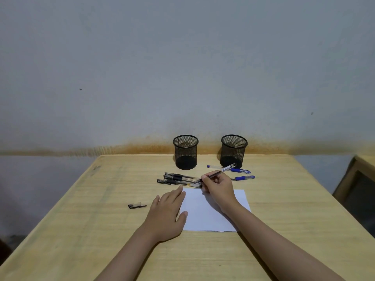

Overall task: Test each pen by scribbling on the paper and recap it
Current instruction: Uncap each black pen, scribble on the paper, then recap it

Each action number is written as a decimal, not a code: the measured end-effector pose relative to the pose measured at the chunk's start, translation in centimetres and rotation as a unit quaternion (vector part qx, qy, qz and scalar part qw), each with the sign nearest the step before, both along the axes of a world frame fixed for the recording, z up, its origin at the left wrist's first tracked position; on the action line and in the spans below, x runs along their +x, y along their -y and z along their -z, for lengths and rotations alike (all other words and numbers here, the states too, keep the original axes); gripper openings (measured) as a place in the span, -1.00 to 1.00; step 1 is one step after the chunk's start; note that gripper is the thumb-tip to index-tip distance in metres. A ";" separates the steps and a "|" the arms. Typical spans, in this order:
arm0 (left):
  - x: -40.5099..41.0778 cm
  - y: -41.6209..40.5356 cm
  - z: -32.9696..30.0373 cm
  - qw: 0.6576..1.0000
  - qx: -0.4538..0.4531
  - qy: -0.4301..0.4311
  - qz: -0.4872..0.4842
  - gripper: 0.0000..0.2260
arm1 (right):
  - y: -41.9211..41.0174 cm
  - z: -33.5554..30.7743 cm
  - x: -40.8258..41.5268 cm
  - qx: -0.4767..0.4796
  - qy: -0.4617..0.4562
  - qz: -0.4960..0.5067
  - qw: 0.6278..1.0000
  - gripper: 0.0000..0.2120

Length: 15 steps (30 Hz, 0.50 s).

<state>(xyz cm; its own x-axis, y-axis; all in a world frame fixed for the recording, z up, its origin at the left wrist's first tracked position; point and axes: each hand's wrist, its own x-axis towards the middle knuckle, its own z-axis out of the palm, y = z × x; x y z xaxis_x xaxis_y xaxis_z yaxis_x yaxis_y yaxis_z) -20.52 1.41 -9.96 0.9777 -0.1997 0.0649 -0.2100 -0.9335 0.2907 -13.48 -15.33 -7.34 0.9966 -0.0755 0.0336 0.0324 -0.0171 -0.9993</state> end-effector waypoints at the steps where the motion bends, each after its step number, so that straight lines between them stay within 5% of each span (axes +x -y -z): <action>1: 0.0 0.0 0.0 1.000 0.004 -0.001 0.000 -0.49 | -0.2 -0.1 0.0 -0.002 0.006 0.005 1.000 -0.98; 9: 0.2 0.2 -0.1 1.000 0.004 0.004 -0.007 -0.43 | -1.7 -0.1 0.3 -0.079 0.051 -0.045 0.995 -0.96; 15: 0.0 0.2 0.0 0.999 -0.042 0.010 -0.012 -0.51 | -2.7 -0.1 0.7 0.004 0.016 -0.019 1.000 -0.83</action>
<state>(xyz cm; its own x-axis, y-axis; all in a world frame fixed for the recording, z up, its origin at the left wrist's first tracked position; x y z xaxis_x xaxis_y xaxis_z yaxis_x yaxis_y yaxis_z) -20.52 1.23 -9.95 0.9803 -0.1703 0.1001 -0.1953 -0.9108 0.3637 -12.75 -12.62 -7.23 0.9971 -0.0388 0.0655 0.0652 -0.0083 -0.9978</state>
